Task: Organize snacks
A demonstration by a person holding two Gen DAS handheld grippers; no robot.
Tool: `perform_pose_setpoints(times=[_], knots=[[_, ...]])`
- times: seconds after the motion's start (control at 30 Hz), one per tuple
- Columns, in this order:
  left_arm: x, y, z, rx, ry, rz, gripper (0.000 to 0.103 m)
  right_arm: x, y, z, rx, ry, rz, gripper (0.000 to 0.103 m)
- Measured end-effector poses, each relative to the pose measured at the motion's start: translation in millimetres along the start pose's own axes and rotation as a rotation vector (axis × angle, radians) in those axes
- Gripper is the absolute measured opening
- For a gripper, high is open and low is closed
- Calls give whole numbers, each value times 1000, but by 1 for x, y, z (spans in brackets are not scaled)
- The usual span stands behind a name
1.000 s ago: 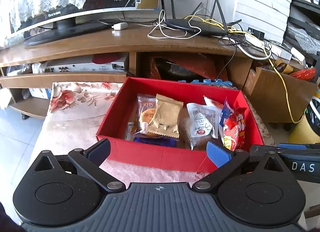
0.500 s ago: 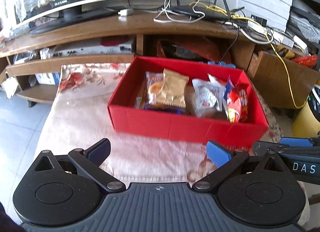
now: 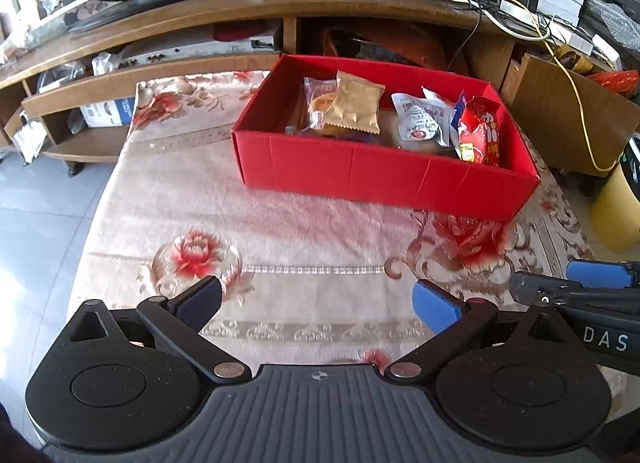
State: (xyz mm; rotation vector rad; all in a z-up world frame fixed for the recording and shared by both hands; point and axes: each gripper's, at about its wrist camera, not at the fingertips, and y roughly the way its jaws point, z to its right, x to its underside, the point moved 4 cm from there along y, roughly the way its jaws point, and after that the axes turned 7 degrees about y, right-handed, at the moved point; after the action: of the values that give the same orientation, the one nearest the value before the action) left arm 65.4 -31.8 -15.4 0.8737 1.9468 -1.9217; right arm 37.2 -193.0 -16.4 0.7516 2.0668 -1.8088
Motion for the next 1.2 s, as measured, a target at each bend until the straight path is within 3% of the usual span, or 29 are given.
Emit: perform_pose_setpoints(times=[0.2,0.9,1.2], knots=[[5,-7,1,-20,-2,-8,103,7,-6,0,-10,5,2,62],[9,-7,-1,22,-50,-39,102,9,-10,0,-29,12,7,62],[9,-9,0,42,-57,-33,97,9,-10,0,-31,12,6,62]])
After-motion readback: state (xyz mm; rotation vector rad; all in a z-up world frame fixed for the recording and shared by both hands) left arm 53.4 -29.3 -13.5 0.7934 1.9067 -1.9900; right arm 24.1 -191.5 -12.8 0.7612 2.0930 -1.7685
